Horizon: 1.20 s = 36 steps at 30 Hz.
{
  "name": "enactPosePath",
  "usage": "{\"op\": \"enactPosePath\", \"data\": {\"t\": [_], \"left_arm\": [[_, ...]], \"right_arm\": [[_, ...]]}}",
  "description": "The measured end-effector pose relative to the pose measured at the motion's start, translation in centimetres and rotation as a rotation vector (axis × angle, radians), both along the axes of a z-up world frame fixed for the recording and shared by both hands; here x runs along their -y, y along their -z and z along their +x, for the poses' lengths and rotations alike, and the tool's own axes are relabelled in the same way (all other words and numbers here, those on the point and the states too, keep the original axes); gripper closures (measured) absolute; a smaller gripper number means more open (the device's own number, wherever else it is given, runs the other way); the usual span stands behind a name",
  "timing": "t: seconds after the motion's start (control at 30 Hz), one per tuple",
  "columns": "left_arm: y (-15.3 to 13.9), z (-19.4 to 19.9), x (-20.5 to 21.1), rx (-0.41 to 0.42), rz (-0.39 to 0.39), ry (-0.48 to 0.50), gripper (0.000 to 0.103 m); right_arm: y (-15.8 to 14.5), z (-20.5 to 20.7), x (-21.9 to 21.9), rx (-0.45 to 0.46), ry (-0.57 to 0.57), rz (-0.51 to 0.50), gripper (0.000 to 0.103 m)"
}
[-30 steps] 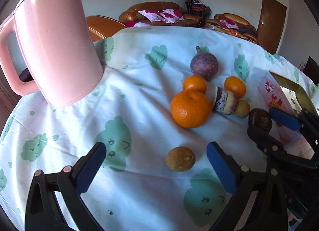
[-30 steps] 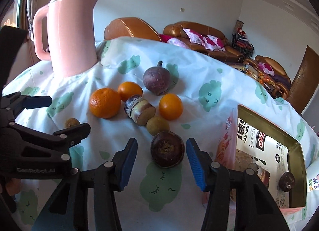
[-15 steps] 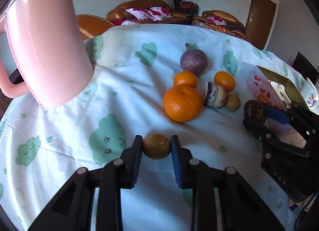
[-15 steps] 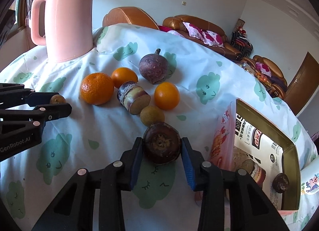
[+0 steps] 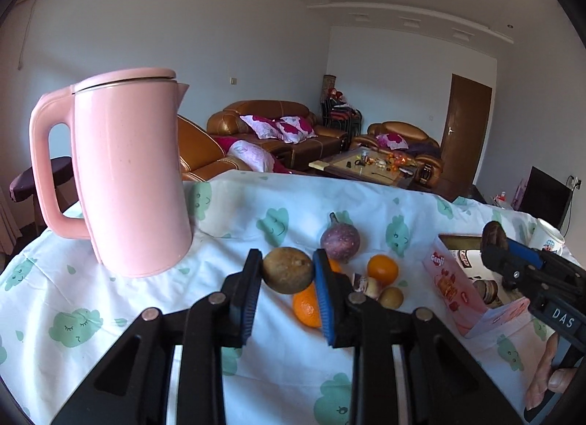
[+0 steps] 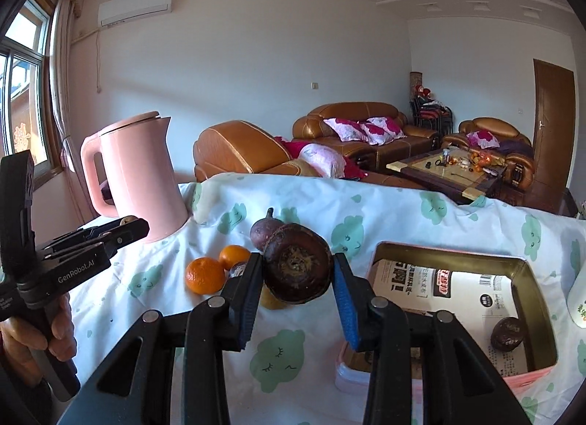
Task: Organize fruits
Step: 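Carry both fruits over the tin tray and open both tools to release them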
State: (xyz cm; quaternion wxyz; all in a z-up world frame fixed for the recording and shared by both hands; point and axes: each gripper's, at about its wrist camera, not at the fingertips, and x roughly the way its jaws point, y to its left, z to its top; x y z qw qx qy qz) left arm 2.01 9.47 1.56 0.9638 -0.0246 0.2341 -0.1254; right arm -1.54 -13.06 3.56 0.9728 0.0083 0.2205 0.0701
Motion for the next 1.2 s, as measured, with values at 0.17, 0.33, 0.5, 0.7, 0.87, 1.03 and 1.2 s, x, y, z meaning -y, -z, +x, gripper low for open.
{"op": "enactPosePath", "data": {"t": [0.17,0.33,0.5,0.7,0.87,1.03,1.2], "left_arm": [[1.0,0.4,1.0,-0.028,0.014,-0.049,0.073],[1.3,0.1,2.5,-0.02,0.07,-0.095,0.073],[1.4,-0.2,3.6,-0.044,0.071,-0.122,0.073],[1.0,-1.0,6.8,-0.028,0.077,-0.093,0.073],[0.3,-1.5,10.0,-0.006,0.089,-0.058,0.073],[-0.3,-1.8,12.7,0.006,0.097,-0.024,0.073],[-0.7,-2.1,15.2,0.021,0.104,0.01,0.073]], "right_arm": [[-0.1,-0.1,0.7,0.015,0.057,-0.047,0.063],[0.2,-0.3,2.1,0.01,0.076,-0.065,0.063],[0.2,-0.9,3.1,0.014,0.085,-0.075,0.063],[0.3,-1.2,5.1,0.003,0.116,-0.077,0.063],[0.2,-1.4,7.3,0.001,0.154,-0.056,0.063],[0.0,-1.7,9.3,0.003,0.187,-0.047,0.063],[0.0,-1.8,10.9,0.001,0.217,-0.045,0.063]]}}
